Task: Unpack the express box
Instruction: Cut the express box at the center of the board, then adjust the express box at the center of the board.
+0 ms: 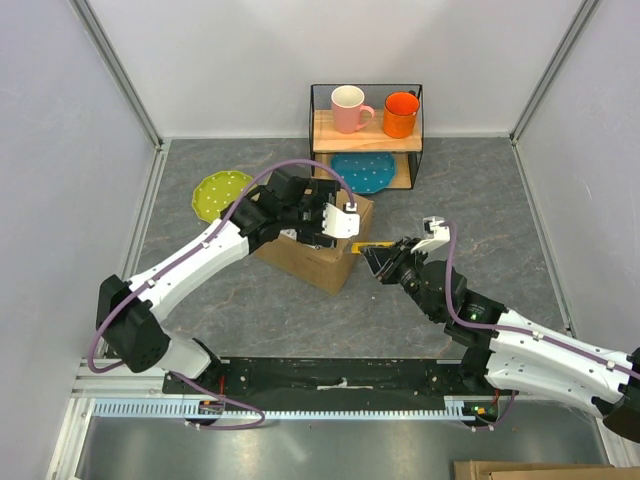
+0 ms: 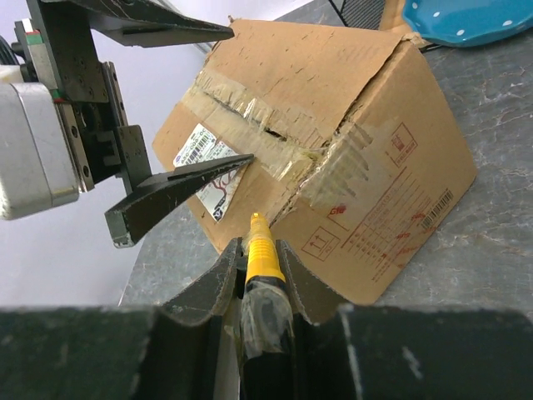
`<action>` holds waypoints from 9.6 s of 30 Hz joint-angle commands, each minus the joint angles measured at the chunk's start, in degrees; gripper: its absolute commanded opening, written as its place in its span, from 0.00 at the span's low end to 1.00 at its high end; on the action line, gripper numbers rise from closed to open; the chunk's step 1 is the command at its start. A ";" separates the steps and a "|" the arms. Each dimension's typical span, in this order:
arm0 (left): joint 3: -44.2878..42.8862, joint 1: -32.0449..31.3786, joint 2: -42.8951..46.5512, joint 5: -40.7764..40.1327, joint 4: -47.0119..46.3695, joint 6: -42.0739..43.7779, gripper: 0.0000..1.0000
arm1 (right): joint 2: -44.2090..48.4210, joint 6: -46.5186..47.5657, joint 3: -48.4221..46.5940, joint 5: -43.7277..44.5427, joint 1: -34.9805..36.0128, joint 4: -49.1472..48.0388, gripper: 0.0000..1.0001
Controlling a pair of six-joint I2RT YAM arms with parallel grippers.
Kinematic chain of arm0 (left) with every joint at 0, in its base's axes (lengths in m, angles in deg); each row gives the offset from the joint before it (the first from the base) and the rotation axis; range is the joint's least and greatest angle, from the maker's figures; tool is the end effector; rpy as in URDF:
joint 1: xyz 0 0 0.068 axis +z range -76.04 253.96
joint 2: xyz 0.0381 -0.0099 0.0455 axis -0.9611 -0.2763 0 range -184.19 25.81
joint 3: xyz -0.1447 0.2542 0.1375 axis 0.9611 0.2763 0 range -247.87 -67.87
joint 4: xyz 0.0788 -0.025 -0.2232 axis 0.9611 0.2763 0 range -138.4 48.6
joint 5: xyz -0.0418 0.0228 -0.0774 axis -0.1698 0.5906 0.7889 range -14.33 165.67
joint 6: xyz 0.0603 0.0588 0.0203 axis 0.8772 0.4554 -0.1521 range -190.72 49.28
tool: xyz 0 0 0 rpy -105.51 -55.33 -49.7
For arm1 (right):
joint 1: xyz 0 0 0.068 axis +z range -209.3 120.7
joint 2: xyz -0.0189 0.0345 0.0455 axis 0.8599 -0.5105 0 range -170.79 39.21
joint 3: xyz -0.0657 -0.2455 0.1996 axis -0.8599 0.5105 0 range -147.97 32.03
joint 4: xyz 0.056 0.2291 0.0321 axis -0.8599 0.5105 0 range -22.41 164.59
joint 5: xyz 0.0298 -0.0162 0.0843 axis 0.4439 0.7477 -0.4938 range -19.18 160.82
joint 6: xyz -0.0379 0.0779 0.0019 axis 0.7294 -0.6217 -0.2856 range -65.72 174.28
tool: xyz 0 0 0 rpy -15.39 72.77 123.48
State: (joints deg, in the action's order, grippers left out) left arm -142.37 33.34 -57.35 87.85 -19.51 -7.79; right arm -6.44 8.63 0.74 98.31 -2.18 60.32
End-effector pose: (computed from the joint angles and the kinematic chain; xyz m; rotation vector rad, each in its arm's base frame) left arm 0.2375 -0.2250 0.3626 1.8049 1.2738 -0.0209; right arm 0.1209 0.1218 0.3254 0.1989 1.7590 0.9301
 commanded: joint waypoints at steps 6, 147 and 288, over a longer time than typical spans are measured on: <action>4.88 -2.36 -0.43 -2.69 -6.65 -0.18 0.99 | 1.96 -0.14 0.53 4.24 -0.43 -1.26 0.00; -8.38 19.35 7.57 4.69 29.56 -24.27 0.84 | -6.06 8.80 -3.95 33.85 23.65 0.59 0.00; 23.35 -22.92 29.00 -20.36 -1.90 9.13 0.02 | -32.42 4.25 3.85 -16.59 -17.84 -47.78 0.00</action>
State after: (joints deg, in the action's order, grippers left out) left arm -118.70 10.67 -32.43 66.61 -19.53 -1.38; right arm -43.05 14.42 0.48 82.11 -20.82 14.22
